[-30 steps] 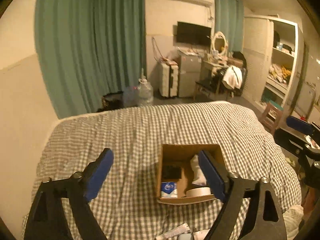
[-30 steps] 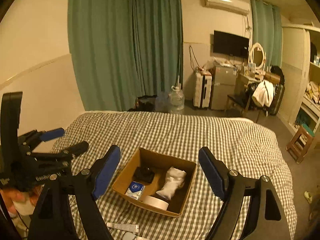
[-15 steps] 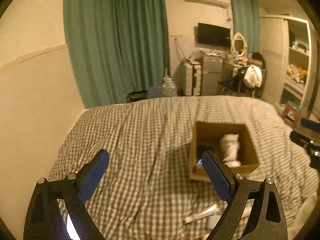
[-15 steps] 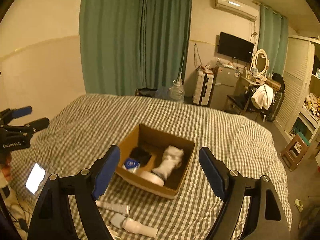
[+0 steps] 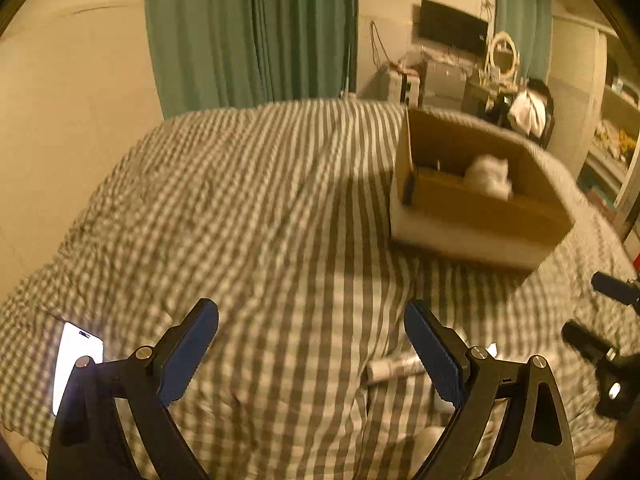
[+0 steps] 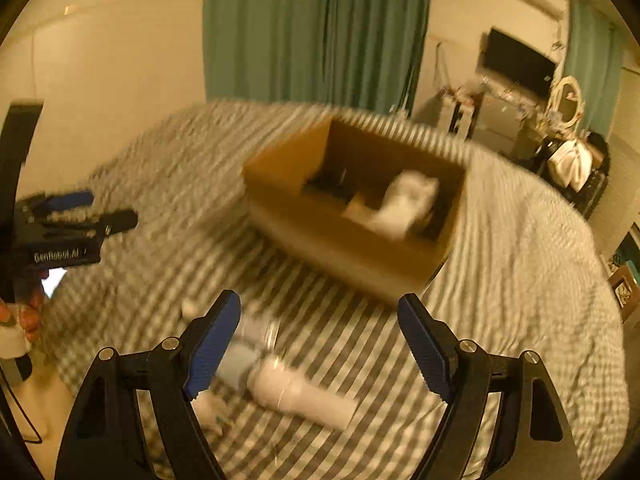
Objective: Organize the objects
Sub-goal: 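Move both tools back toward the remaining items, then grasp the white hair dryer with right tool while left tool grasps the white tube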
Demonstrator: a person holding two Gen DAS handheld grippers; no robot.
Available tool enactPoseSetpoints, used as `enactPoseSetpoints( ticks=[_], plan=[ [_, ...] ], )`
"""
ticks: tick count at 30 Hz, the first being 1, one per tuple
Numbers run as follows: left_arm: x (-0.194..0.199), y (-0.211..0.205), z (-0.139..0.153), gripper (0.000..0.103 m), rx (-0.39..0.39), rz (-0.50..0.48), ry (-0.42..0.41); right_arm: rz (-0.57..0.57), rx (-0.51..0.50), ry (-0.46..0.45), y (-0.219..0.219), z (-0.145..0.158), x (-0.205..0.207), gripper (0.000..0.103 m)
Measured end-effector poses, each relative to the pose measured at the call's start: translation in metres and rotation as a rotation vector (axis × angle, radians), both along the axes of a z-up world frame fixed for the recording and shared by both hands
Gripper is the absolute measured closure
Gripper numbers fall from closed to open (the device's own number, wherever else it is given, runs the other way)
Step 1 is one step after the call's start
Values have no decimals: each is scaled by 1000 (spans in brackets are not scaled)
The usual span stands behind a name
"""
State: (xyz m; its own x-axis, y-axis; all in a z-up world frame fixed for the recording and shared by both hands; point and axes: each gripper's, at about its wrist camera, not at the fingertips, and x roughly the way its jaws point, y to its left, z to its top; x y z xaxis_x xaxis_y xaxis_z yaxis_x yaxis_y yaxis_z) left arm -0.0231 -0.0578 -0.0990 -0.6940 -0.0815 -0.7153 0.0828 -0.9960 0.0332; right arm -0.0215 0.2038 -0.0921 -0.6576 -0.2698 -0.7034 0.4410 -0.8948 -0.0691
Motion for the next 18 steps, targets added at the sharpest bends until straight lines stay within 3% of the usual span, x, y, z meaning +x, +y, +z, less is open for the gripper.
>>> enactPoseSetpoints(
  ticks=[4, 7, 18],
  plan=[
    [-2, 16, -32, 6, -39, -36, -58, 51, 14, -109, -2, -51, 1, 22],
    [-1, 23, -44, 6, -42, -73, -72, 74, 35, -132, -1, -72, 2, 22],
    [-7, 43, -64, 6, -57, -136, -104, 185, 96, -229, -13, -105, -13, 22]
  ],
)
